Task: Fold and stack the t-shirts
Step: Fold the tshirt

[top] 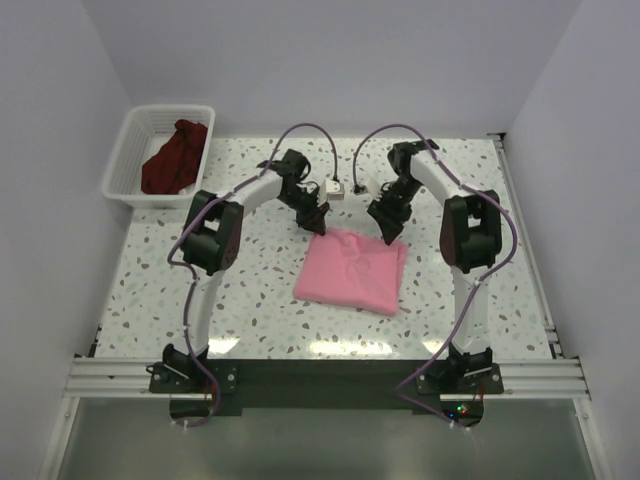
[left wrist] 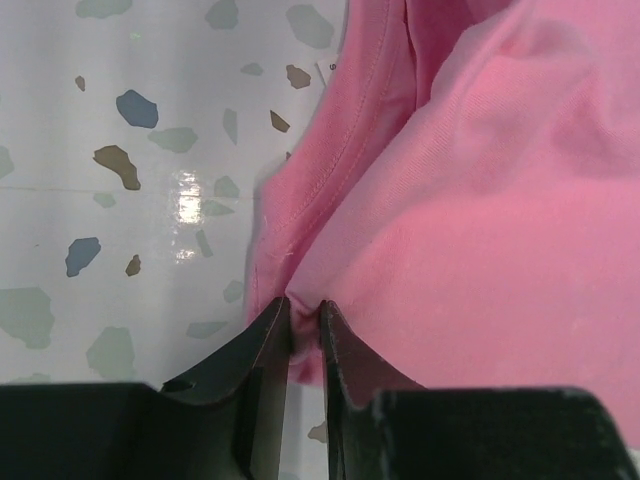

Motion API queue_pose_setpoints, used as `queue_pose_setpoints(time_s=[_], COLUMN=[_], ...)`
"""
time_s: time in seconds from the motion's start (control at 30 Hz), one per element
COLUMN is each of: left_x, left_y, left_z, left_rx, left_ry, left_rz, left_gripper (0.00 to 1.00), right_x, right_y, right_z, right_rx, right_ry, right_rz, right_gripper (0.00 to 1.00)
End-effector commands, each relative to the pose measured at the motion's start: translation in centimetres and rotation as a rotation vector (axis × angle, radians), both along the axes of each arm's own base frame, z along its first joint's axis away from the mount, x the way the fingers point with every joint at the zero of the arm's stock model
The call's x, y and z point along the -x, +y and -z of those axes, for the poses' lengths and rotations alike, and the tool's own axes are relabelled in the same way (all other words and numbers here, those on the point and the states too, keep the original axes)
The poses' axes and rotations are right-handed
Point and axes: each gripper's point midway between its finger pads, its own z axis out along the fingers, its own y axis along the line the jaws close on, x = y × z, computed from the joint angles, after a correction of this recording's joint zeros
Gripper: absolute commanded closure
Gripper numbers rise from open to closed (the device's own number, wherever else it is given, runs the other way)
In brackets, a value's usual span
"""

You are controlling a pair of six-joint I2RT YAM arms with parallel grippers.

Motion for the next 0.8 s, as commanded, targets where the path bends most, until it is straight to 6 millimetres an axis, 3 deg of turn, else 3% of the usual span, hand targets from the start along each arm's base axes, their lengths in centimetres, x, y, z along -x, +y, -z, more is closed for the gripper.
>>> queue_pose_setpoints(time_s=[0.0, 0.17, 0.27, 0.3, 0.37, 0.4, 0.47, 0.6, 0.77], left_x=[0.0, 0.0, 0.1, 0.1, 0.0, 0.0, 0.0, 0.1, 0.4], left_y=[-0.1, 0.0, 0.0, 0.0, 0.1, 0.1, 0.2, 0.5, 1.2], left_z=[-0.1, 0.2, 0.3, 0.3, 0.4, 0.4, 0.4, 0.7, 1.7], left_rx=[0.02, 0.013, 0.008, 0.006, 0.002, 0.001, -0.003, -0.015, -0.053], left_ry=[0.018, 0.017, 0.018, 0.017, 0.015, 0.014, 0.014, 0.014, 0.024], left_rz=[-0.009, -0.014, -0.014, -0.016, -0.019, -0.019, -0.021, -0.029, -0.037], left_gripper=[0.77, 0.77, 0.78, 0.78, 0.79, 0.8, 0.82, 0.87, 0.99], right_x=[5.0, 5.1, 5.0, 4.9, 4.9, 4.8, 4.7, 4.9, 5.0], right_y=[-1.0, -1.7, -1.7, -1.7, -2.0, -2.0, -2.4, -3.3, -4.7], right_z=[-1.4, -0.4, -0.4, -0.5, -0.6, -0.7, -1.4, -3.2, -4.2], right_rx=[0.04, 0.071, 0.073, 0.074, 0.086, 0.09, 0.106, 0.144, 0.201], right_ry=[0.189, 0.182, 0.179, 0.176, 0.17, 0.165, 0.145, 0.113, 0.108], right_rz=[-0.027, -0.031, -0.035, -0.035, -0.036, -0.037, -0.035, -0.034, -0.009], right_gripper=[0.47, 0.46, 0.54, 0.65, 0.77, 0.9, 1.0, 1.0, 1.0])
